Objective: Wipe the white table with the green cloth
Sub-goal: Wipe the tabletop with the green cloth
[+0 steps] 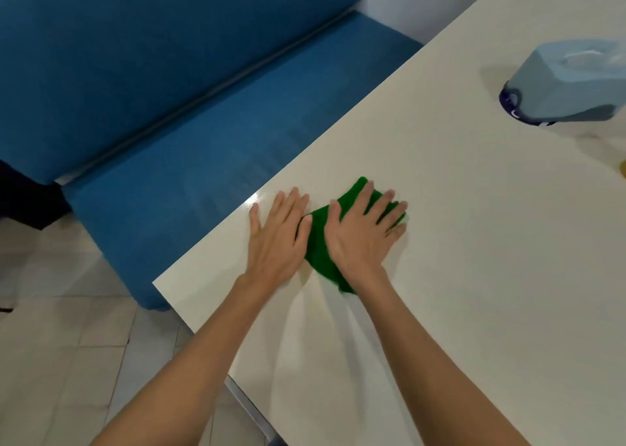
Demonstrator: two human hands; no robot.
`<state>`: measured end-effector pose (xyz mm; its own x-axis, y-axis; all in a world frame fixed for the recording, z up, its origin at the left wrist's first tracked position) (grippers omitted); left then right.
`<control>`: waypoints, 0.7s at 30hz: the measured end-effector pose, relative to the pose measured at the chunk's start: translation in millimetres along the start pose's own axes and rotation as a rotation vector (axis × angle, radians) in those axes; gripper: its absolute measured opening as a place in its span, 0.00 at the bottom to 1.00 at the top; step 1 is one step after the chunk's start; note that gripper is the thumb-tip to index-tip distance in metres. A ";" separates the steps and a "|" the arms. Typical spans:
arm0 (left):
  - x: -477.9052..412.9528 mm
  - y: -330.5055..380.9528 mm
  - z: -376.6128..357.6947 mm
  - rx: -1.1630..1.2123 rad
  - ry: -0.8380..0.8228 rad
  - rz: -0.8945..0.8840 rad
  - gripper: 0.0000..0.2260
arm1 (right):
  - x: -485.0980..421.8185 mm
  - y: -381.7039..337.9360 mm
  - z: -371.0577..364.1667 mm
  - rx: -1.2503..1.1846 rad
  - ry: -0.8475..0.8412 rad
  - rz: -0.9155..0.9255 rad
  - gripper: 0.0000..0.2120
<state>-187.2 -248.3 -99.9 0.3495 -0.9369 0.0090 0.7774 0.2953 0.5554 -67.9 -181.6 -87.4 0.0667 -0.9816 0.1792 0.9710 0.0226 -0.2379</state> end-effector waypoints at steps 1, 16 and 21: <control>1.9 -3.3 -0.3 -0.035 -0.020 -0.035 0.26 | 4.4 -8.3 -10.0 0.021 -0.010 -0.011 0.35; 2.5 -7.8 -4.6 -0.134 -0.019 -0.065 0.25 | -117.4 82.8 28.6 0.223 0.052 0.178 0.39; 0.6 -6.4 -7.2 -0.182 -0.017 -0.054 0.26 | -131.7 106.0 33.7 0.147 0.020 -0.075 0.36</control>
<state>-188.2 -249.4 -109.5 0.2968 -0.9549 -0.0014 0.8772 0.2721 0.3955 34.0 -43.6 -104.0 -0.0108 -0.9851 0.1718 0.9963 -0.0252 -0.0819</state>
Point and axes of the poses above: each hand's wrist, its own x-axis away from the middle knuckle, its own z-axis out of the back of the hand, y = z × x, the point moved 5 cm from there along -x, towards the middle knuckle, and after that the axes turned 8 degrees about x, right-handed, at the moved point
